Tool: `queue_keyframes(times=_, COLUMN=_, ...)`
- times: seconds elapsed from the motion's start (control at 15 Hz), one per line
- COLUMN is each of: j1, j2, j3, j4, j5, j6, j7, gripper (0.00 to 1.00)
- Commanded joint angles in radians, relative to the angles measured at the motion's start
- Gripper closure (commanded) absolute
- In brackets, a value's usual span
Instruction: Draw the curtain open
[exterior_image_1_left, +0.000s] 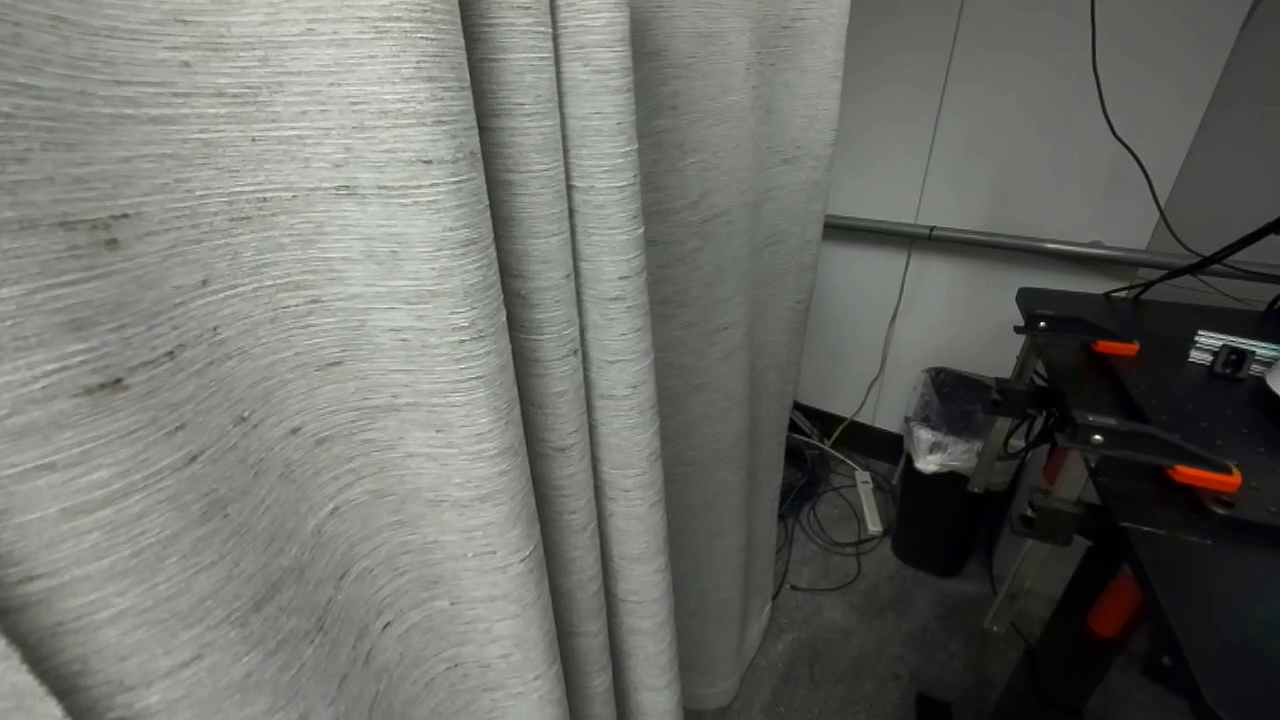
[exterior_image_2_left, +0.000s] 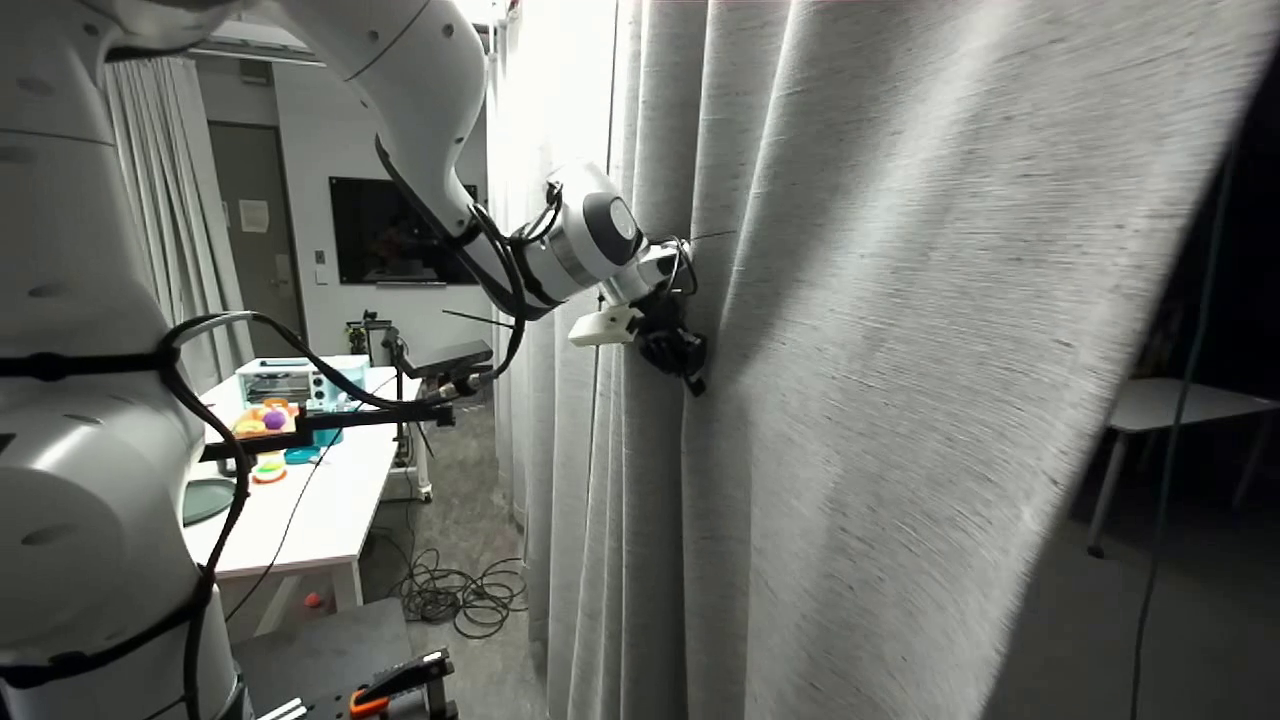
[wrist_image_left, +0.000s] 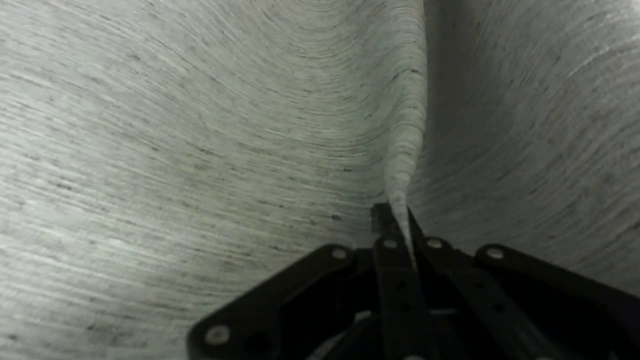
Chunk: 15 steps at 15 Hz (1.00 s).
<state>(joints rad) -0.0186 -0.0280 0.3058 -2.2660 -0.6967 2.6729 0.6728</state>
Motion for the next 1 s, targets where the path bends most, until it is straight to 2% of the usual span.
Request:
queue_keyframes(times=0.0, j1=0.059, j2=0.12, j3=0.072, j4=0.088, j5=-0.11, j6=-0.027, j7=0.038, gripper=1.0)
queue_keyframes(times=0.53, j1=0.175, j2=0.284, j3=0.192, j4=0.227, j5=-0.229, j6=-0.025, j7=-0.025, gripper=1.0)
queue_keyframes(times=0.93, j1=0.27, j2=0.399, j3=0.231, j4=0.362, j5=-0.318, j6=-0.05, j7=-0.065, gripper=1.0)
